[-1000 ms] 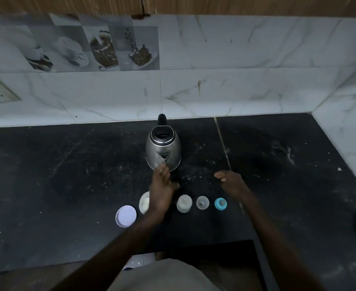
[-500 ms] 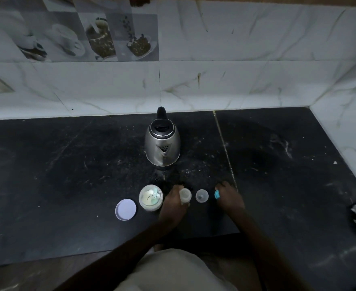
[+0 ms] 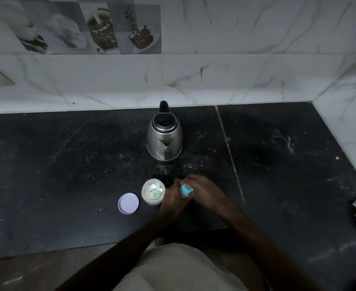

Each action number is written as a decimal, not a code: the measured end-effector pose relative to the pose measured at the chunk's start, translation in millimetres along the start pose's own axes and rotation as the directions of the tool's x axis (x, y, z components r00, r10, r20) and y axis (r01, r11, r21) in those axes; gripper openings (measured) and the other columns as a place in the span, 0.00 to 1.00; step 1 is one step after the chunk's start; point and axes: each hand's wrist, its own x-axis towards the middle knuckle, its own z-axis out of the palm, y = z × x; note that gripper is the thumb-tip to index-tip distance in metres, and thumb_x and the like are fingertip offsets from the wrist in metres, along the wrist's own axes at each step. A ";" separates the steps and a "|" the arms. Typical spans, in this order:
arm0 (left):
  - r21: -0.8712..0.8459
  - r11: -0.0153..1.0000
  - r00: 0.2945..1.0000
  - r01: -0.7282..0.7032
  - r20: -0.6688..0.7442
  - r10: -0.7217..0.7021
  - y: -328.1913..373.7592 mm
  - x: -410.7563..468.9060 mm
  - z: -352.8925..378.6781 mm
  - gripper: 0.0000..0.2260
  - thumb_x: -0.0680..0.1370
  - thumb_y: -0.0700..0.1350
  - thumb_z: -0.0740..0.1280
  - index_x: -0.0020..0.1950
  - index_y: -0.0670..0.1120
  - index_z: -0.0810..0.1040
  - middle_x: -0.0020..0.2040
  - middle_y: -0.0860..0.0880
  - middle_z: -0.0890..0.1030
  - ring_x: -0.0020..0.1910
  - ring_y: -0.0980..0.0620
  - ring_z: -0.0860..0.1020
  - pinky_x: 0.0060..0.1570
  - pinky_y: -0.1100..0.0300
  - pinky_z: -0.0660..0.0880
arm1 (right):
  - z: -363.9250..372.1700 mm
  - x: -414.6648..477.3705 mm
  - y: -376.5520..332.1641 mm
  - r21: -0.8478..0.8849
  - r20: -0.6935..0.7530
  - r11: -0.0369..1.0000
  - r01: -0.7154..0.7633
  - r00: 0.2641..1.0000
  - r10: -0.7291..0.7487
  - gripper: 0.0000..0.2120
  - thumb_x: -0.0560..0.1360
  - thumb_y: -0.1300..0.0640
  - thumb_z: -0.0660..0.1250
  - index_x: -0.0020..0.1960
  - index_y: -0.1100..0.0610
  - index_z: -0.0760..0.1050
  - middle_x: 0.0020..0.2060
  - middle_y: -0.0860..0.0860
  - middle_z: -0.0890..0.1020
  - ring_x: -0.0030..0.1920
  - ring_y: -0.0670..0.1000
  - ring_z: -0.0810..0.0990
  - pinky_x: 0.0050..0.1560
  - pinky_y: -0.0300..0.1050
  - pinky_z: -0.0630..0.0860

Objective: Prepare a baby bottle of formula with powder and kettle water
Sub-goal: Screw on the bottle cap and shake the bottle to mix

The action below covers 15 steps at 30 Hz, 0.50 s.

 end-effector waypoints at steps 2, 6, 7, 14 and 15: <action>0.003 1.000 1.000 0.005 0.015 -0.005 -1.3 0.0 -0.6 0.15 0.75 0.45 0.76 0.56 0.40 0.77 0.48 0.43 0.84 0.47 0.43 0.85 0.48 0.47 0.81 | 4.7 3.0 -3.8 -0.092 0.016 0.996 0.011 1.000 -0.010 0.17 0.71 0.63 0.73 0.60 0.57 0.82 0.53 0.55 0.83 0.51 0.55 0.83 0.54 0.51 0.81; -0.055 0.995 0.996 0.084 0.049 -0.081 -1.1 -0.4 -5.1 0.18 0.74 0.48 0.77 0.60 0.45 0.76 0.51 0.50 0.85 0.49 0.54 0.83 0.46 0.64 0.76 | 6.7 8.0 -12.6 -0.197 -0.015 0.973 -0.117 0.993 0.116 0.18 0.72 0.56 0.76 0.59 0.59 0.80 0.53 0.57 0.82 0.52 0.60 0.83 0.52 0.54 0.81; -0.081 0.993 0.996 0.084 0.034 -0.082 -1.9 -1.6 -5.4 0.19 0.73 0.50 0.78 0.60 0.46 0.76 0.50 0.52 0.85 0.47 0.57 0.83 0.45 0.67 0.75 | 4.8 9.9 -14.2 -0.222 -0.015 0.960 -0.170 0.985 0.171 0.20 0.72 0.53 0.77 0.60 0.60 0.79 0.54 0.58 0.82 0.52 0.61 0.83 0.52 0.53 0.80; -0.044 0.998 0.999 0.051 0.005 -0.051 -2.7 0.0 -1.8 0.21 0.73 0.47 0.79 0.60 0.41 0.77 0.51 0.45 0.86 0.49 0.49 0.85 0.49 0.53 0.81 | -6.5 16.4 -13.8 -0.258 0.129 0.953 -0.157 0.972 0.195 0.23 0.75 0.52 0.76 0.67 0.56 0.76 0.60 0.56 0.80 0.57 0.59 0.82 0.56 0.54 0.80; -0.037 0.998 0.999 0.048 0.008 -0.047 -3.1 -0.1 -1.2 0.20 0.73 0.46 0.79 0.60 0.40 0.77 0.51 0.45 0.86 0.49 0.49 0.85 0.49 0.53 0.81 | -7.2 16.9 -14.6 -0.266 0.144 0.952 -0.150 0.971 0.193 0.21 0.75 0.52 0.75 0.67 0.56 0.77 0.60 0.56 0.80 0.57 0.59 0.82 0.56 0.53 0.80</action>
